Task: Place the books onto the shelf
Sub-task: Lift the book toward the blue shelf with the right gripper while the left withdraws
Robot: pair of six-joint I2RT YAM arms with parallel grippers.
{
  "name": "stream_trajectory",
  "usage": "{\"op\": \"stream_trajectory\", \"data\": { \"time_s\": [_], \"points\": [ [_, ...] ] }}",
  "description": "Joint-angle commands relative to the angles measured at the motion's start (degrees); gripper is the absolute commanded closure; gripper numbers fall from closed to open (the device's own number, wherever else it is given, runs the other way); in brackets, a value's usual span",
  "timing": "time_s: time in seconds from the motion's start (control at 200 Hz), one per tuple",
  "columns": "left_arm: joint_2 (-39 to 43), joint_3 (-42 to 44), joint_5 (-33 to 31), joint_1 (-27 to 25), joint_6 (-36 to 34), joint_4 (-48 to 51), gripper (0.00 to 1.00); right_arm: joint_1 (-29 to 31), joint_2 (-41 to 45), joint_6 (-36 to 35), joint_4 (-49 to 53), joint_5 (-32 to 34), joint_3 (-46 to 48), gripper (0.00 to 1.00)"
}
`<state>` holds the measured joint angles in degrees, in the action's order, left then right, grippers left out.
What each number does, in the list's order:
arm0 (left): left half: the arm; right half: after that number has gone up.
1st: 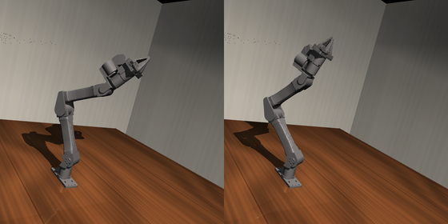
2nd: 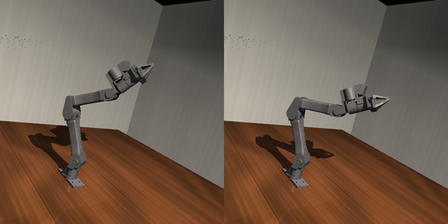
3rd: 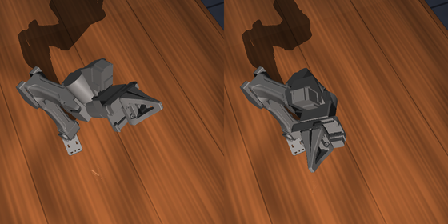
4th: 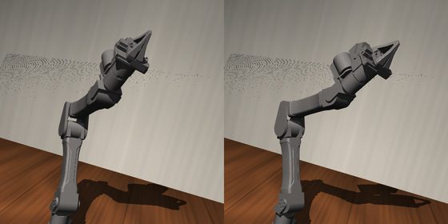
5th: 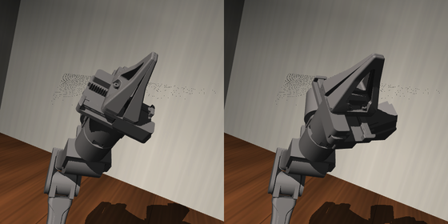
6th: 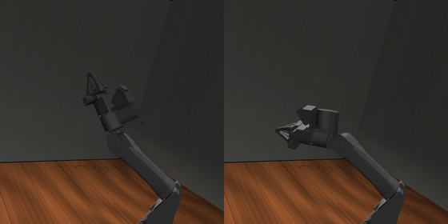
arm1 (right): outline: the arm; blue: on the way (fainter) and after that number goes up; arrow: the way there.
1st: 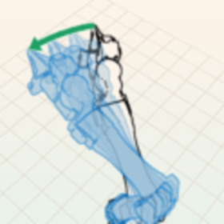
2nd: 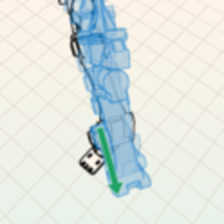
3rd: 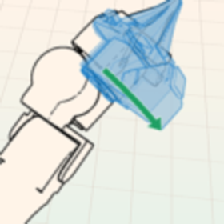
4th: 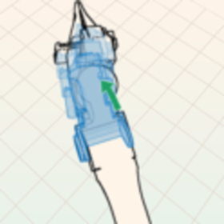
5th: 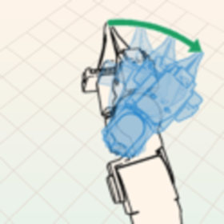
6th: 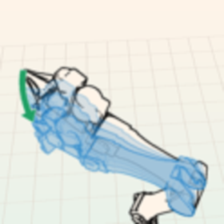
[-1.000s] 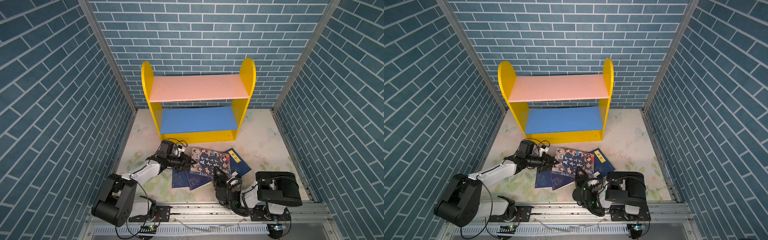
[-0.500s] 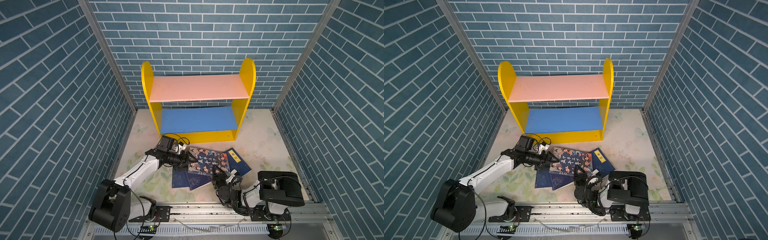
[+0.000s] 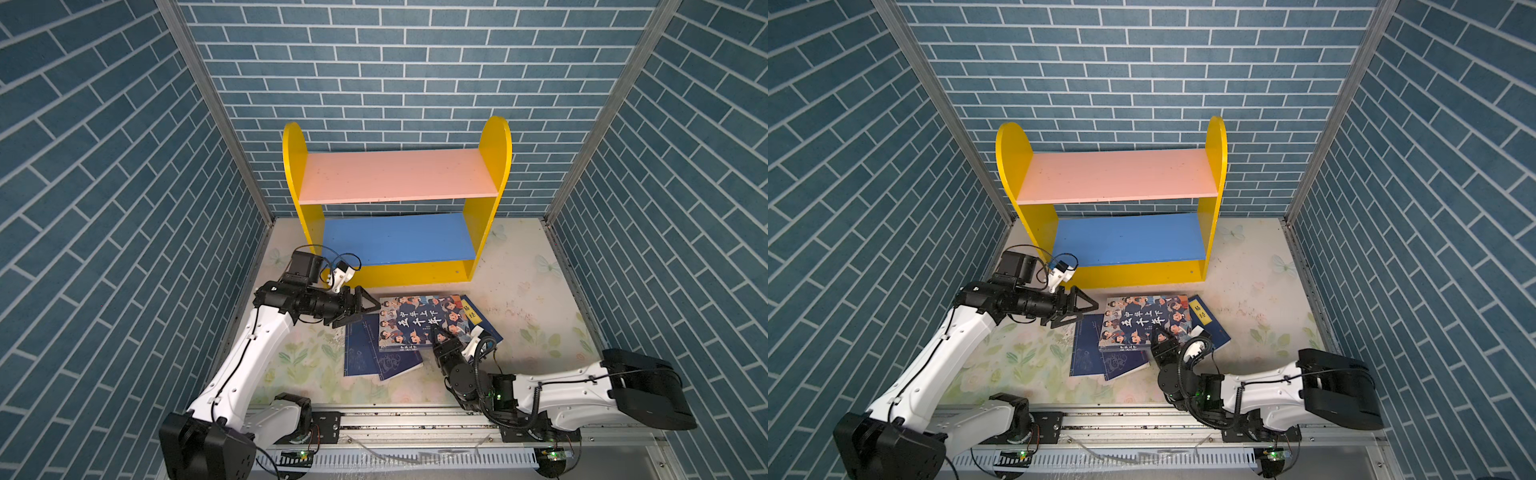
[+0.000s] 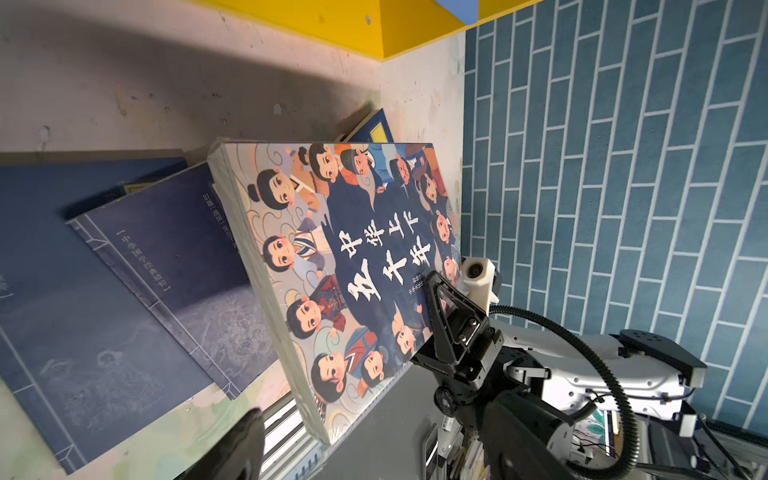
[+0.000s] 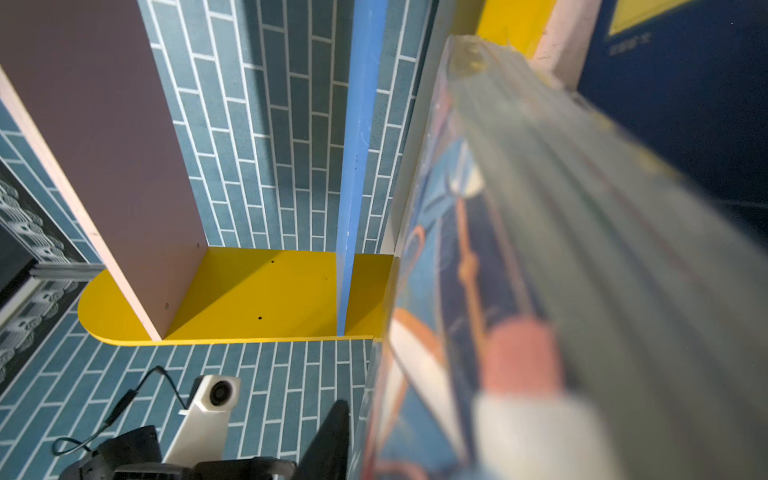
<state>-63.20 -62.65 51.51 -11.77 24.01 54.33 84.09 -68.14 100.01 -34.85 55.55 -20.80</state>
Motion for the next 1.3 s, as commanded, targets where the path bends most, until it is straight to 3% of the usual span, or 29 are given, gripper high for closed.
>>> {"op": "stream_trajectory", "data": {
  "time_s": [0.0,0.145,0.295,0.57,1.055,1.296],
  "points": [
    [2.1,-6.37,0.94,1.53,-7.42,7.23,0.16,-0.12,7.89,-5.39,9.28,-0.04,-6.84,0.86],
    [3.82,-15.17,1.01,4.12,-9.25,6.36,0.16,-0.32,11.01,-9.06,12.92,-1.9,-9.66,0.87],
    [3.51,-21.46,0.51,6.74,-6.46,2.92,0.16,-1.02,10.96,-11.51,12.84,-4.12,-11.61,0.87],
    [2.49,-22.72,6.42,16.78,8.64,-9.98,0.16,-1.79,12.42,-18.87,16.07,-6.68,-17.95,0.88],
    [1.04,-26.12,15.29,35.62,29.82,-31.48,0.16,-8.16,4.31,-31.12,19.16,-20.23,-39.58,0.89],
    [0.79,-27.33,20.12,40.66,31.27,-36.4,0.16,-11.3,-2.91,-36.52,20.06,-28.56,-53.99,0.89]
  ]
}}
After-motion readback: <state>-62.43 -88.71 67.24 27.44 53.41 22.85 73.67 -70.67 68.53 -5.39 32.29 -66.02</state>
